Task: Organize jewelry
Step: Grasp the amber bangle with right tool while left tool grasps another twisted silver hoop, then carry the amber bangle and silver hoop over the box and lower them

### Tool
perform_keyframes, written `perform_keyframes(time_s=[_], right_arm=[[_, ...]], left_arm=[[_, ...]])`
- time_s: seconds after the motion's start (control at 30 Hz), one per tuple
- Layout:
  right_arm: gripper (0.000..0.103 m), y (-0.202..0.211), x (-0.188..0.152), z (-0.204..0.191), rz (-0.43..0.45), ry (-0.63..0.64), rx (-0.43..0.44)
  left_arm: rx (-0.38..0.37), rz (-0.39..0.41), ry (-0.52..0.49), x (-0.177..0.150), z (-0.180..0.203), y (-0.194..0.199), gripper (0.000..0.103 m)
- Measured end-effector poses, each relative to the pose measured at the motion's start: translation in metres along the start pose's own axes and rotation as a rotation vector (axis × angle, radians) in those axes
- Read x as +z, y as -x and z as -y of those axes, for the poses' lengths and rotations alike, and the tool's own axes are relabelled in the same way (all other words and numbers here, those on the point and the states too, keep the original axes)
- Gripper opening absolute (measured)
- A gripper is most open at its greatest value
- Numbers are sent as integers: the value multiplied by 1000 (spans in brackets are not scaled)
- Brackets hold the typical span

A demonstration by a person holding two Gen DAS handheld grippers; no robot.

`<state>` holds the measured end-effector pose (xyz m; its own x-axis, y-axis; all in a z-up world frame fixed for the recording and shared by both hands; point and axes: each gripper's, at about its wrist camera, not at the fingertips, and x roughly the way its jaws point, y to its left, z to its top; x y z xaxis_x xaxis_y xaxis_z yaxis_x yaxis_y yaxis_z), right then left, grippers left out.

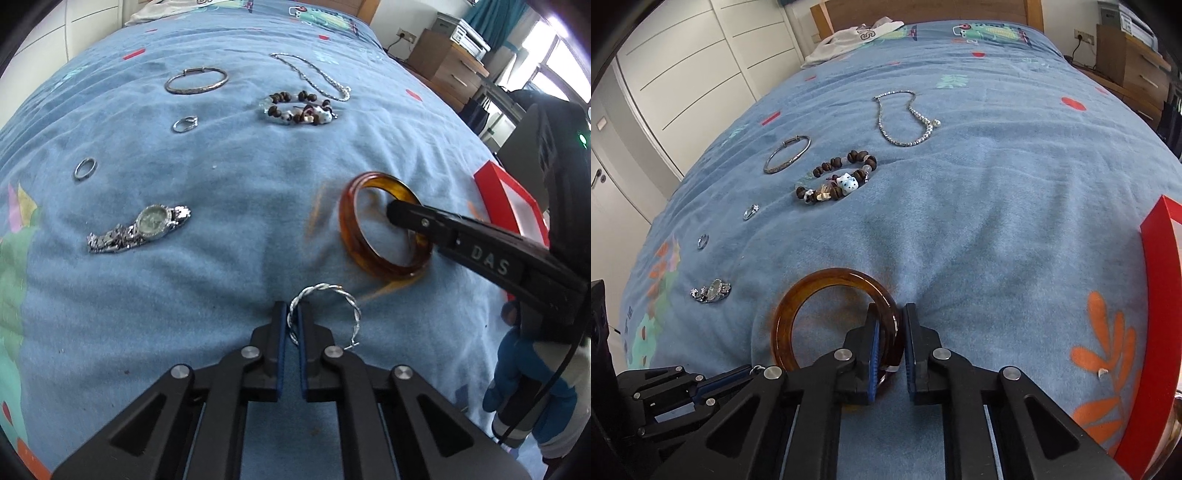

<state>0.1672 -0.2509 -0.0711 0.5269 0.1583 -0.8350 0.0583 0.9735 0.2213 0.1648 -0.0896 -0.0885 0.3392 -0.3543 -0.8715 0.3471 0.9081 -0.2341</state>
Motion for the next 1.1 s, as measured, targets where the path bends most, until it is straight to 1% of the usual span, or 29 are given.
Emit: perform_keyframes(time_s=[0.13, 0.47, 0.73, 0.97, 1.1], right_arm=[[12, 13, -8, 1, 8, 14, -2], [11, 60, -23, 13, 60, -19, -14], [11, 99, -32, 14, 110, -26, -25], [11, 133, -40, 11, 154, -22, -34], [11, 151, -46, 15, 177, -29, -44]], left_arm=[[-7, 3, 18, -3, 0, 7, 5], [-21, 11, 23, -19, 12, 28, 5], [-16, 49, 6, -30, 22, 57, 5], [-12, 88, -11, -33, 29, 84, 5], [-12, 107, -33, -34, 37, 96, 5]])
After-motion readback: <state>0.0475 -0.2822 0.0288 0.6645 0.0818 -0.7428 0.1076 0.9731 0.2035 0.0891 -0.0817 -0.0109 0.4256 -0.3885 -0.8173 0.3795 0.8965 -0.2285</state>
